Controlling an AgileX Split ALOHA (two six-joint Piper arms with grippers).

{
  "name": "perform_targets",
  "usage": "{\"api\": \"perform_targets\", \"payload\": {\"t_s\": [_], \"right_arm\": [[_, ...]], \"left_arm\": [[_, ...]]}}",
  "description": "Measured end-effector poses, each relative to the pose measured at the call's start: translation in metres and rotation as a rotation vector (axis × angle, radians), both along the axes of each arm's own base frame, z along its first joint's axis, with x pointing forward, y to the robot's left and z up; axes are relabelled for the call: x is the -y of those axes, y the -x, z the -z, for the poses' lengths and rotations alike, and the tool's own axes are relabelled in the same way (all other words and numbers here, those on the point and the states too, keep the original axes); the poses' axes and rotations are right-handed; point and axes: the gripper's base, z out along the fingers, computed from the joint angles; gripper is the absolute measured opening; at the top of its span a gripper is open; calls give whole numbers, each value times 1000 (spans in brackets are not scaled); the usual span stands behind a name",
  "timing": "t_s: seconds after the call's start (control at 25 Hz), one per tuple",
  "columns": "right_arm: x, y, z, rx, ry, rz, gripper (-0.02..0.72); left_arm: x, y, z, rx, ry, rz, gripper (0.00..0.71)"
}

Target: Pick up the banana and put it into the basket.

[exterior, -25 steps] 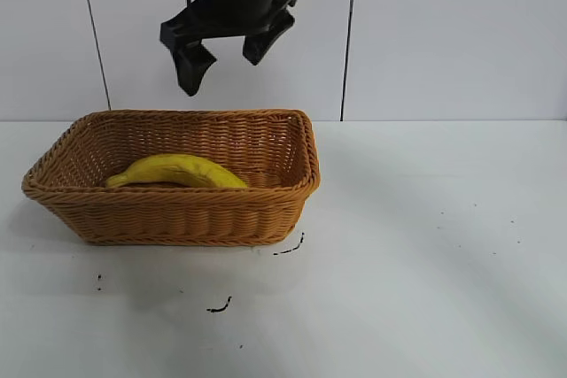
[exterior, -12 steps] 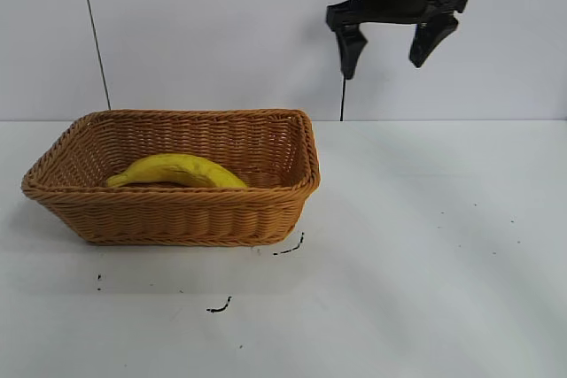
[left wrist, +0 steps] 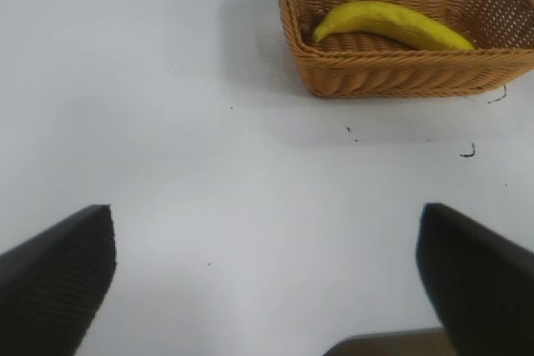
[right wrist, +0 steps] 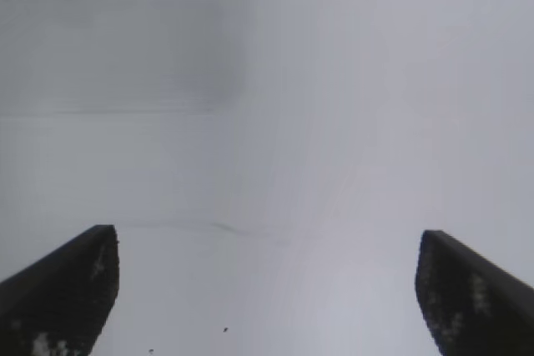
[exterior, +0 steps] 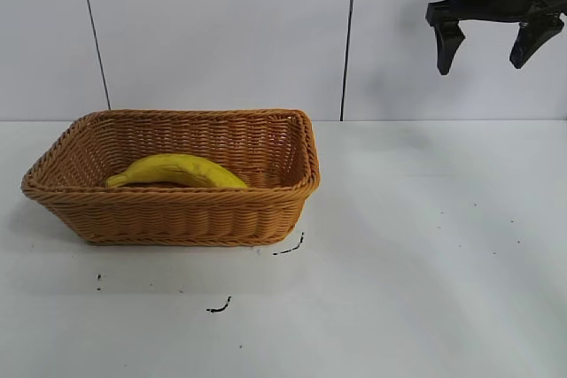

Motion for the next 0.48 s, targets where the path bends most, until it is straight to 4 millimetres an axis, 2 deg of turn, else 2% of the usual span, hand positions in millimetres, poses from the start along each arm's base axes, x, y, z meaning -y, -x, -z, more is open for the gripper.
{"api": "perform_targets", "payload": {"t_s": [0.12, 0.24, 0.48], "right_arm": [[3, 17, -1, -48, 0, 5, 690], [4, 44, -9, -95, -2, 5, 690], [2, 124, -25, -189, -43, 12, 690]], "left_arm": [[0, 0, 0, 0, 0, 0, 695], [0, 0, 0, 0, 0, 0, 695], [0, 0, 0, 0, 0, 0, 695]]}}
